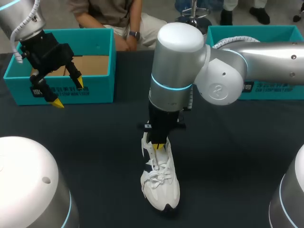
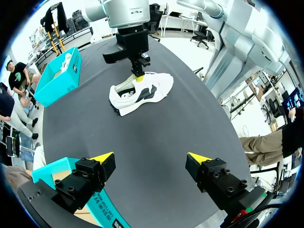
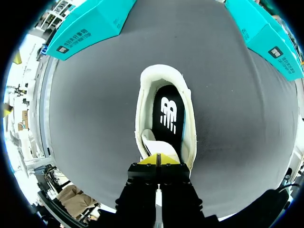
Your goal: Take the shoe out of the shoebox, open the shoe tongue, remove and reinsert the insole, then place the shoe into the shoebox
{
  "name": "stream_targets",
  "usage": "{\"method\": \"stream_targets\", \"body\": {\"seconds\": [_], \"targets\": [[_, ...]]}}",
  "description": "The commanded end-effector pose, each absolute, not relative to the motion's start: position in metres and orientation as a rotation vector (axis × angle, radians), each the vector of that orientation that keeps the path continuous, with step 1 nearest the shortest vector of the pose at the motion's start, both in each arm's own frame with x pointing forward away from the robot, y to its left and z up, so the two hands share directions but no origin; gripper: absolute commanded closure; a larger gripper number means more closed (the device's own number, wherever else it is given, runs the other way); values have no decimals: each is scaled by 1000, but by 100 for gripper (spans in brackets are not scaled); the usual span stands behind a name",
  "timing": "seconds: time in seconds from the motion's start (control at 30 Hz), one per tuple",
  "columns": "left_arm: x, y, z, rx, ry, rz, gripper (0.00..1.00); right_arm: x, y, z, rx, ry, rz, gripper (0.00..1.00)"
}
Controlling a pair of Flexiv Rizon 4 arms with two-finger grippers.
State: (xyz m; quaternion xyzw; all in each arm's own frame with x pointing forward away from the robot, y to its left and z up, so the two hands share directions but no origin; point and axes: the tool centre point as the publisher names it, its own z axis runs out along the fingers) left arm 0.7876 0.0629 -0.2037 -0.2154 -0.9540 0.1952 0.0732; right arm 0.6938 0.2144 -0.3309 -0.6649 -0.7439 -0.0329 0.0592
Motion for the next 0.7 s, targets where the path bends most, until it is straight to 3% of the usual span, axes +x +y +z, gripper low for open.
{"method": "stream_targets", "body": {"seconds": [0.03,0.37,0.4,0.43,0.7], "targets": [[788,63,-204,-647,-2865,583,0,696,214,-310,-1923,-2421,-159,100],[788,63,-204,-647,-2865,583,0,703,213,-290,-1475,-2853,-207,100],[788,63,-204,-647,-2865,583,0,705,211,-288,-1488,-2842,-170,86],[788,63,-204,-647,-2865,583,0,705,211,-288,-1488,-2842,-170,0],[788,63,-204,-647,-2865,583,0,705,211,-288,-1488,-2842,-170,0]]}}
